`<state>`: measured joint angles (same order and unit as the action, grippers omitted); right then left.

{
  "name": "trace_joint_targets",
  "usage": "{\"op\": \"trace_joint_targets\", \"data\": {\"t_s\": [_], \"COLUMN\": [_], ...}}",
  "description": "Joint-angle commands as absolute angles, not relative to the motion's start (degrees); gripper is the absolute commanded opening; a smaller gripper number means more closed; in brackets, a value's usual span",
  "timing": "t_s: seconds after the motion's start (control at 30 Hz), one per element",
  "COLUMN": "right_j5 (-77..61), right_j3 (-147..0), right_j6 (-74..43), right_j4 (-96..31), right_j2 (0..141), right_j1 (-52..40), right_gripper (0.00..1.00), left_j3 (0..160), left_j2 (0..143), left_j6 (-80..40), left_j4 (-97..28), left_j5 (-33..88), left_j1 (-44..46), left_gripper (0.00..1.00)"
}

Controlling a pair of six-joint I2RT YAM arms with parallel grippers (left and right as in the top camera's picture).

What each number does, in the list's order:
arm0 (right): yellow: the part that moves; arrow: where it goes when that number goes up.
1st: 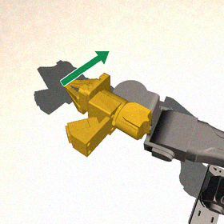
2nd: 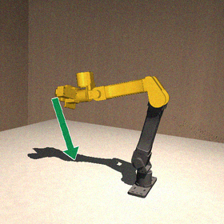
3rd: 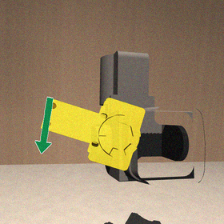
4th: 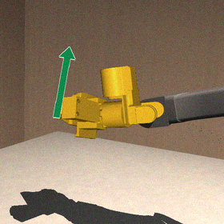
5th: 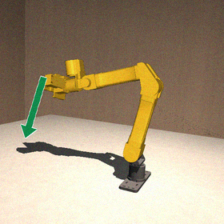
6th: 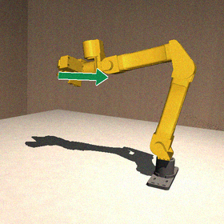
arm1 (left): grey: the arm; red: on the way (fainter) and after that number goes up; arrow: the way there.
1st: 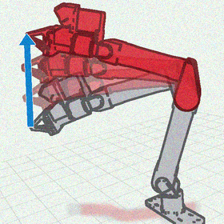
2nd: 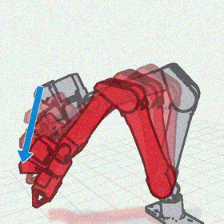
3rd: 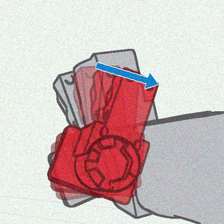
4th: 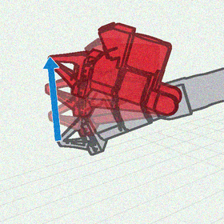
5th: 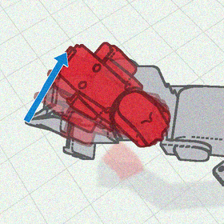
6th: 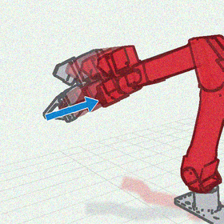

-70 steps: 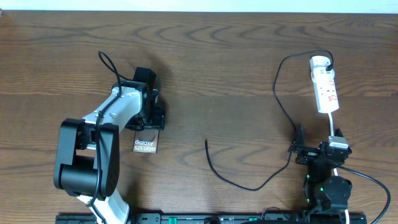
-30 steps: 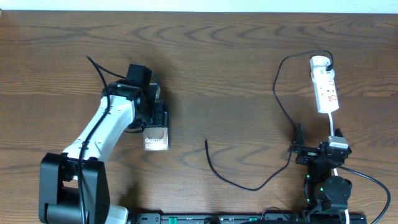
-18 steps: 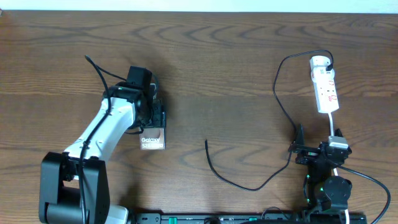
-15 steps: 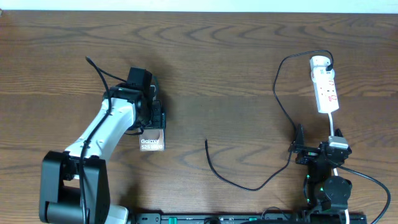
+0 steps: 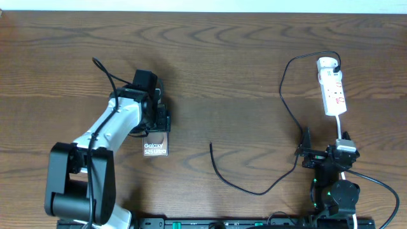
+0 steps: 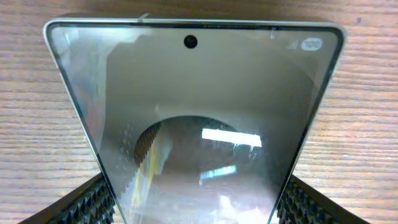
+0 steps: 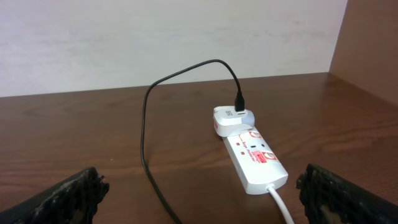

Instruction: Plug charger to phone and switch on socket

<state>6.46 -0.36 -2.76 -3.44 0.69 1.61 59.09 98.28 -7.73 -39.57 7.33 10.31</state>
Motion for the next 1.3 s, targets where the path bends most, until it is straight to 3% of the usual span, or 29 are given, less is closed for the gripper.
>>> {"op": "trace_joint_targets", "data": {"t_s": [0.0,1.03,1.1,1.17,1.27], "right_j5": [7.0,7.0,7.0,7.0,7.0], "right_j3": [-0.3,-0.3,-0.3,-0.3,-0.3], "right_j6": [-2.7,-2.7,-2.7,-2.7,-2.7], "right_j4": [-3.7,-3.7,-3.7,-3.7,-3.7], "right_j2": [0.4,0.4,0.4,0.4,0.4], "right_j1": [1.9,1.9,1.9,1.9,1.9], "right_gripper": [0.99,0.99,0.99,0.99,0.99], "left_j3": [58.9,51.9,51.8,51.8,51.7], "left_j2": [99.5,100.0,100.0,100.0,100.0], "left_j6": [-8.2,-8.3,-8.3,-8.3,-8.3], "left_j4": [-39.5,-35.1,-35.2,-35.7,-35.9], "left_j5": [6.8,6.8,6.8,6.8,6.8], "left_j1": [10.3,10.3,10.3,10.3,10.3], "left_gripper": [0.07,0.08,0.17,0.36,0.37]}}
